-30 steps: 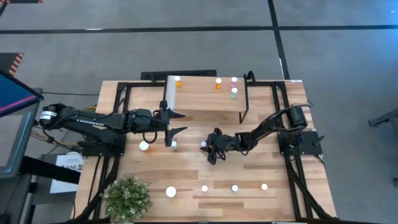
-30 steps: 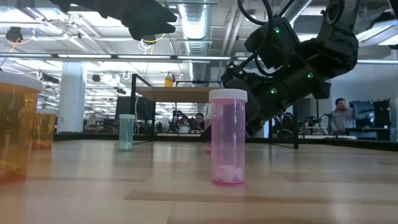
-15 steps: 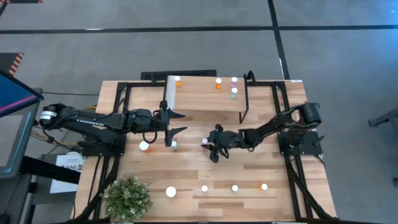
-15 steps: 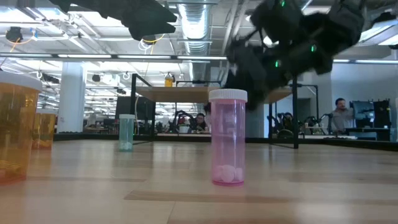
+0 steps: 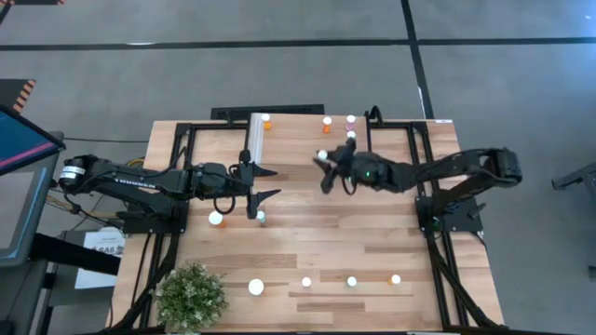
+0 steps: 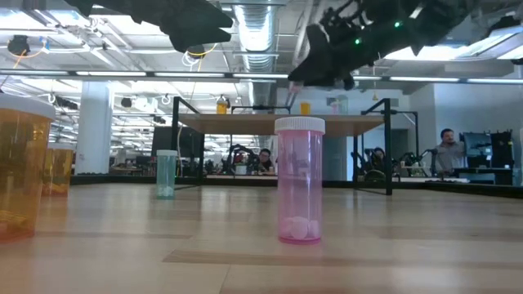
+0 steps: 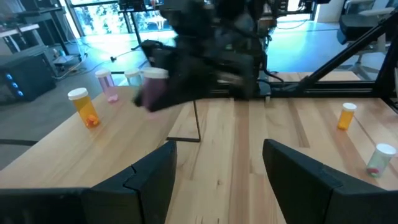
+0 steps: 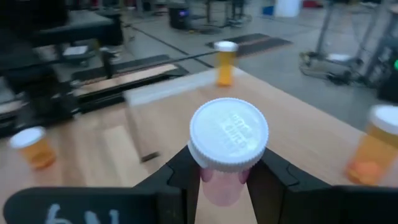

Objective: Pick and place medicine bottles onto shelf by color
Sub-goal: Put the top pink small pill bottle on the shelf

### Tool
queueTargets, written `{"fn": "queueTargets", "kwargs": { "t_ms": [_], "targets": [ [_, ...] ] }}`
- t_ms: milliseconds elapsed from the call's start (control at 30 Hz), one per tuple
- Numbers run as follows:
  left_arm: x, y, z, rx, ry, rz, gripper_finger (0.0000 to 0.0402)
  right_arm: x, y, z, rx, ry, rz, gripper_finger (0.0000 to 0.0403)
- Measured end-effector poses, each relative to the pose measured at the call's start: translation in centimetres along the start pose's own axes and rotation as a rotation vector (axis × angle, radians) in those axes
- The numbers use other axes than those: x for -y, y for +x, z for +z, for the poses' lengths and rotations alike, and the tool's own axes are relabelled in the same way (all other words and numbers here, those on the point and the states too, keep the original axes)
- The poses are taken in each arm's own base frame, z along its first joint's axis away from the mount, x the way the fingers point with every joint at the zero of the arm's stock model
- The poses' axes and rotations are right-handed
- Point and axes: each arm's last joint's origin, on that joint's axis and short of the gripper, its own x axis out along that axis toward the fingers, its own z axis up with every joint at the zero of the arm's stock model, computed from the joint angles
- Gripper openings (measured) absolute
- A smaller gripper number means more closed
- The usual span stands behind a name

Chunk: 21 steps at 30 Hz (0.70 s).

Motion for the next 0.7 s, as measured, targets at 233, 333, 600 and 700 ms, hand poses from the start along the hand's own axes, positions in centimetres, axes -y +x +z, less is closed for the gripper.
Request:
{"fn": "queueTargets", "kwargs": {
  "t_ms": [233,333,600,700],
  "targets": [
    [0.0,0.0,0.0,0.0,0.0,0.0,0.0229,3.3,1.8,-1.1,-0.061,0.086,-0.129,0.0129],
    [0.0,0.0,0.0,0.0,0.0,0.0,0.0229,4.0,2.3,-1.3,-0.062,0.108,-0.154,0.0129],
    [0.0,0.0,0.1,0.01,-0.002,0.002,0.0229,4.8,2.3,-1.4,-0.083,0.101,-0.178,0.0135],
    [0.0,0.0,0.1,0.012,-0.002,0.002,0.0229,4.7,2.3,-1.4,-0.089,0.1,-0.17,0.0141]
  ]
}}
